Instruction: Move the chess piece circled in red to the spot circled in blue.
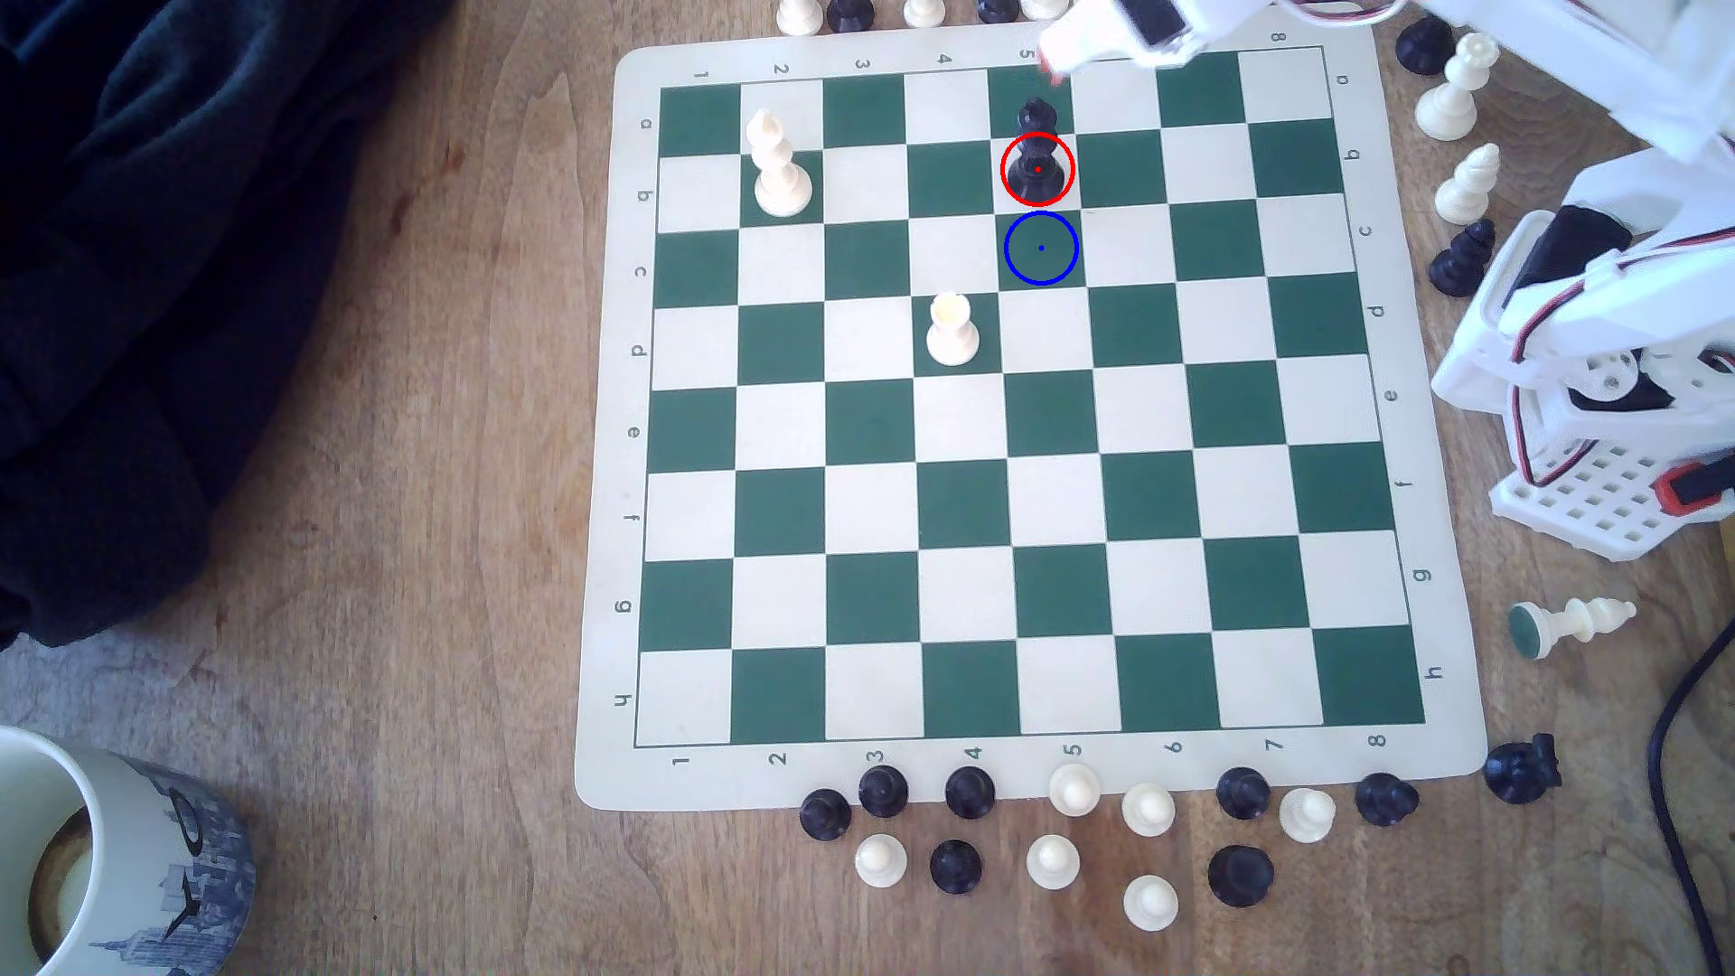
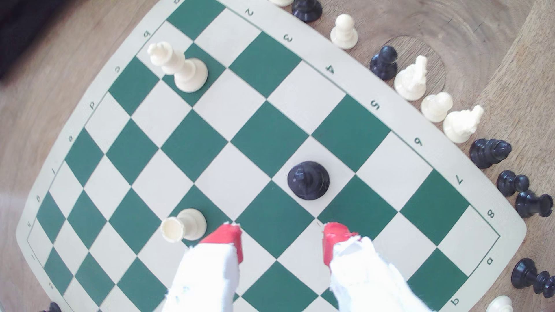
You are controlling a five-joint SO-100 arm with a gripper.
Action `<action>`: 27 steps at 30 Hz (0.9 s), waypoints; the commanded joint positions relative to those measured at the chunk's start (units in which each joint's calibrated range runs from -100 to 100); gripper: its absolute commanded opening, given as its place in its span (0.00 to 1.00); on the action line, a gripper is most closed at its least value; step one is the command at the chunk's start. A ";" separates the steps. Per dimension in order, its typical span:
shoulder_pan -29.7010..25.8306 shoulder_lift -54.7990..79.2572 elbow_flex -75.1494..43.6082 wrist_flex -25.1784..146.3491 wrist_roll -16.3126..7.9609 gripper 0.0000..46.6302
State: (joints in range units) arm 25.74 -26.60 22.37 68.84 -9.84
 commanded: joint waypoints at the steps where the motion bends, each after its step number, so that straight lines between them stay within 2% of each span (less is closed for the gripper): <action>1: 0.11 3.68 -5.23 -0.46 -0.29 0.32; 7: 0.66 8.35 -5.50 -2.59 -0.29 0.33; 12: 1.05 11.32 -5.78 -5.78 -0.68 0.38; 27: 0.82 18.79 -5.60 -7.99 -0.24 0.34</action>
State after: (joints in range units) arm 26.18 -6.74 21.46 61.43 -10.38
